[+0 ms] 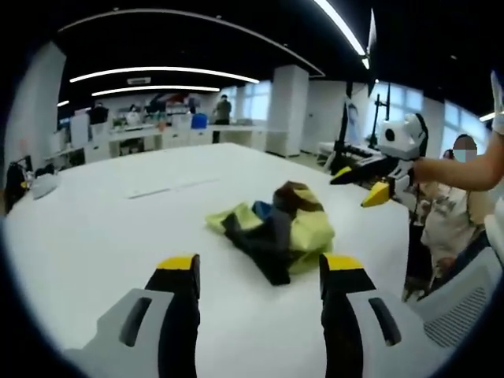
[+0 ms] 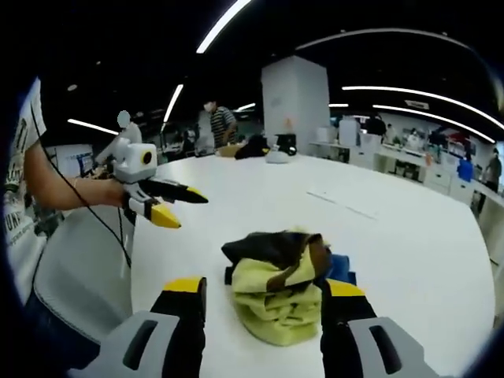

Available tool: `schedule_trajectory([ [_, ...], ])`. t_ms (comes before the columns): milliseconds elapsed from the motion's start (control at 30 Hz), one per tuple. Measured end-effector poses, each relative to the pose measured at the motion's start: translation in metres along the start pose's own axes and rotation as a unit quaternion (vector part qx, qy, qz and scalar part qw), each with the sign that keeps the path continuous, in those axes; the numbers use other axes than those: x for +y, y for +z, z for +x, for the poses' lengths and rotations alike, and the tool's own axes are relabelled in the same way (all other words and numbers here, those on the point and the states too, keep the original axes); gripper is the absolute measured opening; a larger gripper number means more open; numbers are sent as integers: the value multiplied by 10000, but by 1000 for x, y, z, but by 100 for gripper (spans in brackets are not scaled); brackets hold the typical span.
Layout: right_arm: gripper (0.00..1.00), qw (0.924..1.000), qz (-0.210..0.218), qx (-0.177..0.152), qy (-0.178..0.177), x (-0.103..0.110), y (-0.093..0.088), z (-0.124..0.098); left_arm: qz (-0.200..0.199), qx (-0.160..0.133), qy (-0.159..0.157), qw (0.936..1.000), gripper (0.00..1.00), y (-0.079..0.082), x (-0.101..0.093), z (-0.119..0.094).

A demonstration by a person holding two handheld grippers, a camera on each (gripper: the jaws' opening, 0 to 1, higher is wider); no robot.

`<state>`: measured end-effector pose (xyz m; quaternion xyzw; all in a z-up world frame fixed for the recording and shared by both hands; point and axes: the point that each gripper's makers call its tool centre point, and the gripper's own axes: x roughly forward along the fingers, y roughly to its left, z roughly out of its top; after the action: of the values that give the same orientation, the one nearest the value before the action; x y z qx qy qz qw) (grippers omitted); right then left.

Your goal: Fold the garment on the visible template until the final outline fits inside the template.

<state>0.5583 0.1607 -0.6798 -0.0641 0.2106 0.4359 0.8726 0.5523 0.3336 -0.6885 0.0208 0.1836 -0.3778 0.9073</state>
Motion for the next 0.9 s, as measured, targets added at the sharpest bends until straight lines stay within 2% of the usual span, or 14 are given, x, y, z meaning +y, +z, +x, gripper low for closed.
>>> schedule_trajectory([
  [167,53,9999,160,48,3,-8,-3,10,11,78,-181,9998,53,-1,-5,13],
  [400,49,9993,373,30,-62,-19,-5,22,-9,34,-393,9992,50,5,-13,34],
  [900,44,9972,747,40,-97,-28,-13,36,-146,107,-486,9987,32,3,-20,70],
])
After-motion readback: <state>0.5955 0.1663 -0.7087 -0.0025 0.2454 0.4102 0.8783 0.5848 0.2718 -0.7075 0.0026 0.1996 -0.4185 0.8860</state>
